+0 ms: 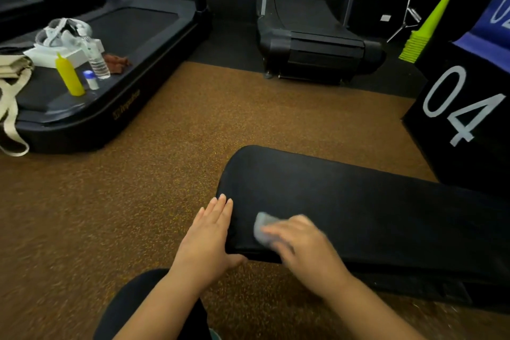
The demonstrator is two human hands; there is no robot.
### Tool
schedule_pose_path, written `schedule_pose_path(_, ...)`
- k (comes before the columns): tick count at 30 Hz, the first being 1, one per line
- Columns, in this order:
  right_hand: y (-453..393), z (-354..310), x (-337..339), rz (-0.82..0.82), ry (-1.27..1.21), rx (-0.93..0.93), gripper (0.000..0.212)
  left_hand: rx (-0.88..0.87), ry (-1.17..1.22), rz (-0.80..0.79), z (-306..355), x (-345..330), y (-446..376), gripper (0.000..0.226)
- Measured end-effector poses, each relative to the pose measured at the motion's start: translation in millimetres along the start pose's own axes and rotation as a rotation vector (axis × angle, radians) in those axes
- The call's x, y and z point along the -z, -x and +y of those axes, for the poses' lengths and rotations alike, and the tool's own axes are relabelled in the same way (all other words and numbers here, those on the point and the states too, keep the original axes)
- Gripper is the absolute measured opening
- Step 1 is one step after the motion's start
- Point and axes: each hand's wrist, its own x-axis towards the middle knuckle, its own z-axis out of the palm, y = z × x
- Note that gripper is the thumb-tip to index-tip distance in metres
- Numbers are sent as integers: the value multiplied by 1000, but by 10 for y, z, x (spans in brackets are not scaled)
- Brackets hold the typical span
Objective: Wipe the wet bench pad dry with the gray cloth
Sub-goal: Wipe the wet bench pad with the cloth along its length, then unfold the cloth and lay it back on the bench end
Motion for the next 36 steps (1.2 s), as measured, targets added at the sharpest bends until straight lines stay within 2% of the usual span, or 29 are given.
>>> schedule_pose_path(2, -142, 71, 8, 84, 0, -119, 29, 24, 22, 3, -25, -2, 14, 121)
schedule_pose_path(4, -302, -44, -79, 107, 5, -130, 26, 50, 36, 9, -52, 10, 26, 126)
schedule_pose_path(7, -448, -286, -284, 73, -1, -2, 25, 68, 49, 20, -70, 41, 33, 131)
schedule_pose_path(10, -472, -386, -382, -3, -9, 100, 33, 77, 58, 31, -78, 44, 24, 129)
schedule_pose_path(14, -321, -406, -299, -138, 10, 326, 21, 58, -5, 30, -58, 46, 13, 119)
schedule_pose_path(19, -73, -123, -52, -184, 61, 325, 22, -49, -67, -39, 111, 8, 6, 122)
schedule_pose_path(22, 84, 120, 124, -128, 90, 211, 25, -100, -105, -97, 286, -16, -18, 122)
schedule_pose_path(25, 199, 278, 306, -38, 55, -94, 31, -133, -72, -108, 442, -76, -37, 120)
schedule_pose_path(27, 245, 254, 438, 3, -171, -378, 30, -154, 25, -106, 547, -109, -44, 116)
schedule_pose_path(29, 278, 208, 542, 80, -523, -541, 29, -170, 188, -91, 655, -119, -60, 108)
schedule_pose_path(31, 323, 170, 626, 128, -789, -596, 27, -167, 382, -81, 759, -93, -82, 99)
schedule_pose_path(33, 369, 150, 667, 130, -946, -608, 25, -154, 564, -107, 822, -58, -118, 90)
schedule_pose_path(36, 401, 152, 693, 109, -972, -603, 22, -156, 772, -134, 861, -13, -175, 59)
